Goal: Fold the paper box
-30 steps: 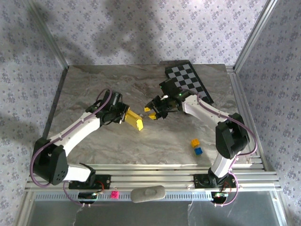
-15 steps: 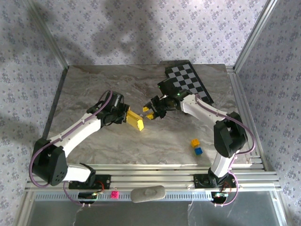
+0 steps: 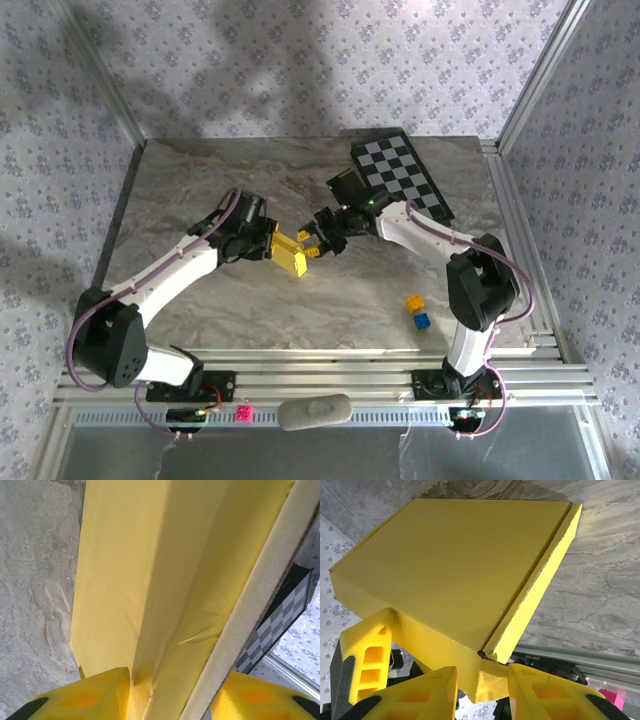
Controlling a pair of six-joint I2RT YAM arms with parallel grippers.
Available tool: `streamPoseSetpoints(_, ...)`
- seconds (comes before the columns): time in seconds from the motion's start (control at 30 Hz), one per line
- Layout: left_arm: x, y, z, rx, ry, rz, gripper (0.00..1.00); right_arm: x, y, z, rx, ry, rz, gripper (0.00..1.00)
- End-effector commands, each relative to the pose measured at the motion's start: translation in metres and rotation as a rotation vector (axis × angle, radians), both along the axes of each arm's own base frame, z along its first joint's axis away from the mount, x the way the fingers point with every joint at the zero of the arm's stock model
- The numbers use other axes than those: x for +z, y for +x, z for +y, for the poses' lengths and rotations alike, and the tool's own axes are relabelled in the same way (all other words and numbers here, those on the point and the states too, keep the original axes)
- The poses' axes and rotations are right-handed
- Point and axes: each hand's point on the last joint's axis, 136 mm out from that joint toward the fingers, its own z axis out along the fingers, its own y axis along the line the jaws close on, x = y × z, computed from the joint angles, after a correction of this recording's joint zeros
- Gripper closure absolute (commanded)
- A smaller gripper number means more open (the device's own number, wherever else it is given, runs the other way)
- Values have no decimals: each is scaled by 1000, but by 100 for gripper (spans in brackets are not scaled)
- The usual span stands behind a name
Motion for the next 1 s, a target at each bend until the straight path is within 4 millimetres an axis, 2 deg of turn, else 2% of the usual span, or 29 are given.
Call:
streamPoseSetpoints(0.0,-17,-20,2,41,-10,139,56,4,-3,6,2,14,28,67)
streamPoseSetpoints(0.37,-17,-20,-1,24,-17,137,52,10,-1,11,-2,24,30,70)
streamPoseSetpoints(0.57,-16,-18,-4,13,-24,130,46,10,-2,12,-5,26,43,70)
streamPoseSetpoints(0.97,-15,-14,-7,1,-31,124,46,10,-8,8,-3,17,65,70)
